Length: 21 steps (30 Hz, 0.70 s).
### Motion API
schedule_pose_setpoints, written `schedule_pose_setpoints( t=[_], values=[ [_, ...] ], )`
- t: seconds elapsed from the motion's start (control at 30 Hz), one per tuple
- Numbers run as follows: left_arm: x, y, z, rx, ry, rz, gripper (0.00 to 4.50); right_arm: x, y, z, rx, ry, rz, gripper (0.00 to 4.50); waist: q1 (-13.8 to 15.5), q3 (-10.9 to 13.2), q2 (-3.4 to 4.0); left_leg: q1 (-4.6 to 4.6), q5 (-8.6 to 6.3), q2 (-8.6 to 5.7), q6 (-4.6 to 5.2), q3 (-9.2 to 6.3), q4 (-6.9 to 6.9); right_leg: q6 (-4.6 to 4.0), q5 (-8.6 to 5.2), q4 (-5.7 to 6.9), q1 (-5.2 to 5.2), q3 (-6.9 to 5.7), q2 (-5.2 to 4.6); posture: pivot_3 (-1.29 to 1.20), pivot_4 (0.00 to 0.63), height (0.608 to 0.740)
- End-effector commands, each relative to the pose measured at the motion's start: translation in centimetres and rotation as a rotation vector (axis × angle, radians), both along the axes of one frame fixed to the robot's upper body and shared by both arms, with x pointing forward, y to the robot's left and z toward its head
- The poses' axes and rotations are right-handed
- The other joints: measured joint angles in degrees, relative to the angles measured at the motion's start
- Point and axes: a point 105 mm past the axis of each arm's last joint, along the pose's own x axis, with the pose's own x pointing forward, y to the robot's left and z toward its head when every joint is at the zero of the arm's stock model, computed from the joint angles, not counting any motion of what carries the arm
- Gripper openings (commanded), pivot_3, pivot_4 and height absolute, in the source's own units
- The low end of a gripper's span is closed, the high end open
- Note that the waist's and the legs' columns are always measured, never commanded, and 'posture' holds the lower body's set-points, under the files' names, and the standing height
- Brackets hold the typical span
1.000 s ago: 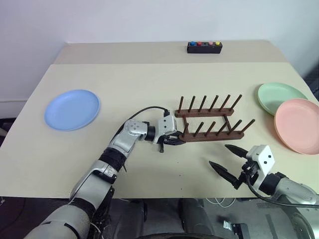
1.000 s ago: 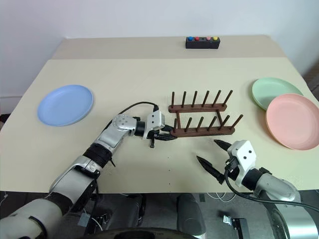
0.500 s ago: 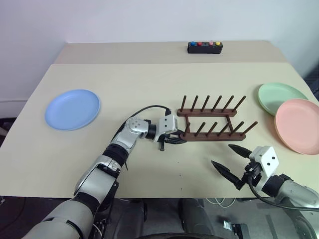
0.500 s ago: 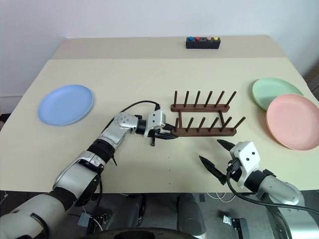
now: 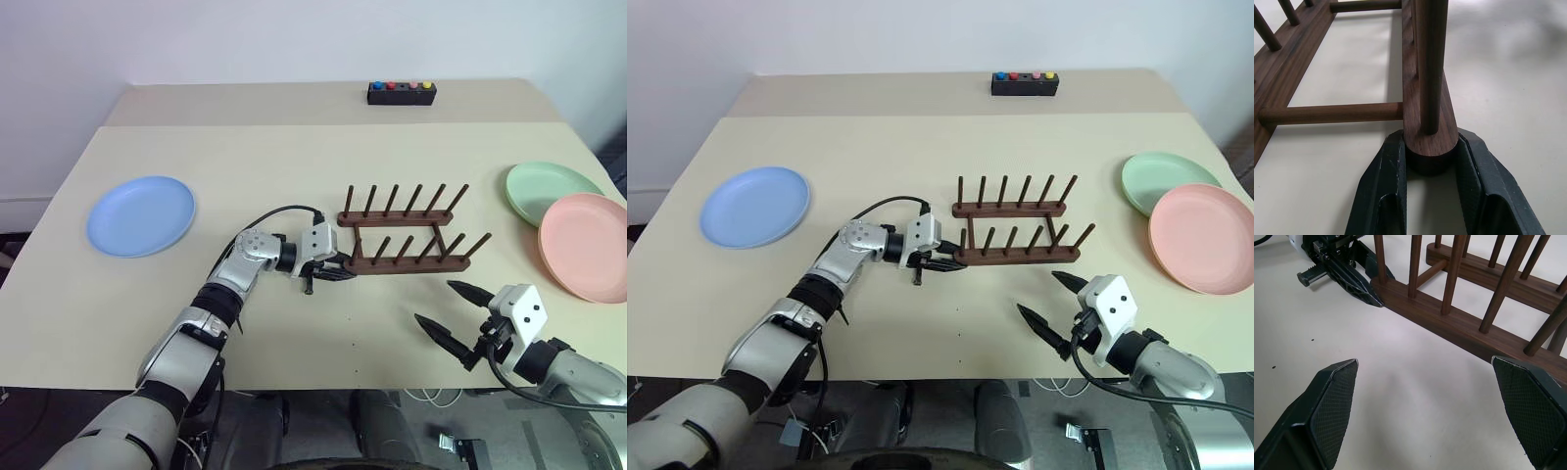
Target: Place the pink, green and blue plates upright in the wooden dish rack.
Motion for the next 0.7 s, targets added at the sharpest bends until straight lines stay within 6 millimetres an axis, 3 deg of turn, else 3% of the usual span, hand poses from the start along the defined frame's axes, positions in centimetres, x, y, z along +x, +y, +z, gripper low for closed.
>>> schedule_pose_setpoints(
  t=[0.03, 0.23, 0.4, 0.43, 0.53, 0.7],
  values=[
    [0.2, 0.7, -0.1, 0.012, 0.009, 0.018, 1.80, 0.1, 0.2, 0.6, -0.006, -0.030, 0.012, 4.50, -0.01, 0.00, 0.00, 0.00, 0.00, 0.00, 0.00, 0.00, 0.00, 0.00, 0.00, 0.00, 0.00, 0.00, 0.00, 0.00, 0.150, 0.740],
    [0.6, 1.2, 0.3, 0.007, -0.011, 0.044, 4.47, 0.2, 0.1, 0.6, -0.009, -0.029, 0.013, 4.50, 0.10, 0.00, 0.00, 0.00, 0.00, 0.00, 0.00, 0.00, 0.00, 0.00, 0.00, 0.00, 0.00, 0.00, 0.00, 0.00, 0.150, 0.740],
    [1.2, 3.0, 1.0, -0.020, -0.032, 0.111, 4.47, 0.7, -1.2, 0.3, -0.049, -0.024, -0.053, 4.50, -0.05, 0.00, 0.00, 0.01, 0.00, 0.00, 0.00, 0.00, -0.01, 0.00, 0.00, 0.01, 0.00, 0.00, 0.00, 0.00, 0.150, 0.740],
    [1.1, 3.3, 1.1, -0.027, -0.018, 0.119, 4.49, 0.9, -1.7, 0.1, -0.068, -0.021, -0.075, 4.24, -0.02, 0.00, 0.01, 0.00, 0.00, 0.00, 0.00, 0.00, -0.01, 0.00, 0.00, 0.02, -0.01, 0.00, 0.00, 0.00, 0.150, 0.740],
    [-0.2, 4.7, 0.8, -0.029, 0.010, 0.105, 3.68, 1.3, -3.7, -1.0, -0.141, 0.021, -0.154, 3.15, -0.18, -0.01, 0.02, 0.01, 0.00, 0.00, 0.00, 0.00, -0.02, -0.01, 0.00, 0.02, -0.02, 0.01, -0.01, 0.00, 0.150, 0.740],
    [-3.3, 4.5, 0.2, -0.029, 0.039, 0.059, 1.15, 1.5, -4.7, -1.7, -0.193, 0.040, -0.177, 0.65, 0.09, -0.03, 0.06, 0.01, 0.00, 0.01, 0.00, -0.01, -0.06, -0.03, 0.00, 0.05, -0.04, 0.01, -0.01, 0.00, 0.150, 0.740]
  ],
)
